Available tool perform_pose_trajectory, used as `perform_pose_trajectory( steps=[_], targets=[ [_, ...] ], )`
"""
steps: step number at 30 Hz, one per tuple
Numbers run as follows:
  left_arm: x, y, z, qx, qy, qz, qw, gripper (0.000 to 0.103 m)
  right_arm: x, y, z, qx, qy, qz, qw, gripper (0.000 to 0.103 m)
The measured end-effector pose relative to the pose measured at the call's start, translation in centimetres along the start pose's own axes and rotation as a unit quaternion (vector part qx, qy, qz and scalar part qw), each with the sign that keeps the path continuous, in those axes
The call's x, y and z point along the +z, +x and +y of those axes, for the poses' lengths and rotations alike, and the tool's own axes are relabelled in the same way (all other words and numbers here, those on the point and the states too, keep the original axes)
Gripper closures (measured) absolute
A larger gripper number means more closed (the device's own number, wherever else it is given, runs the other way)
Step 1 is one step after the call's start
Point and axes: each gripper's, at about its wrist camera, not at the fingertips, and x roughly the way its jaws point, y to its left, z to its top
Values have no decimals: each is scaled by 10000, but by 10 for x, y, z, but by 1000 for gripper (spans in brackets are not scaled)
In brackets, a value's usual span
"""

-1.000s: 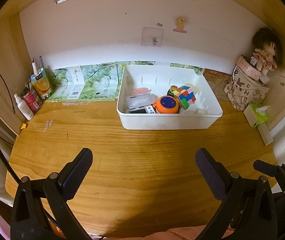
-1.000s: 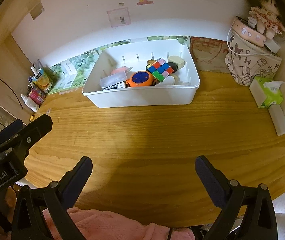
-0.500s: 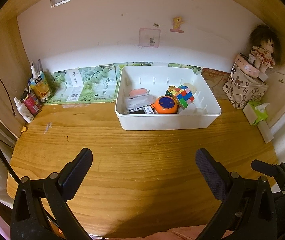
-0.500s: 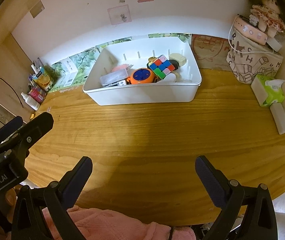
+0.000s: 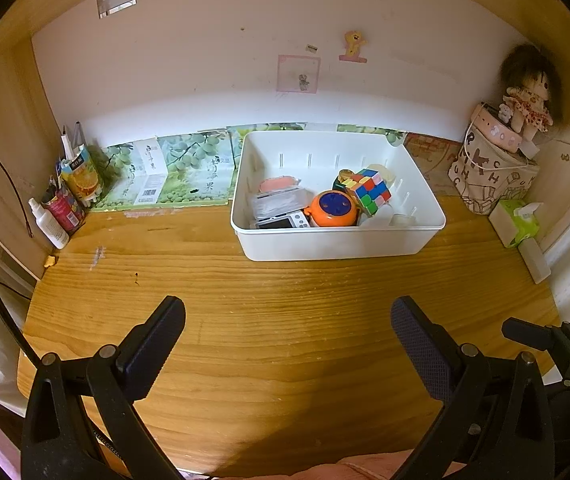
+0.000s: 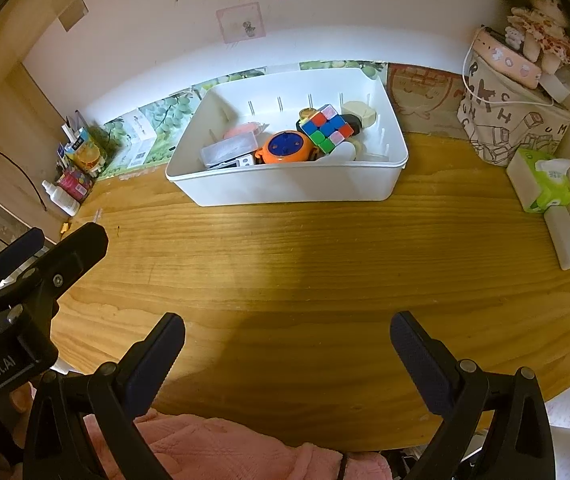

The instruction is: Organize rigid objects

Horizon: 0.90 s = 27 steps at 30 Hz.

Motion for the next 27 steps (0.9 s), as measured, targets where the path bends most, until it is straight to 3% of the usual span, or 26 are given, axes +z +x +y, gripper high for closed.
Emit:
perform_pose_trajectory(
  steps=[27],
  targets=[
    [0,1,-1,-2,17,6,10000,0,-1,4,1,-33,30,60,10000,0]
  ],
)
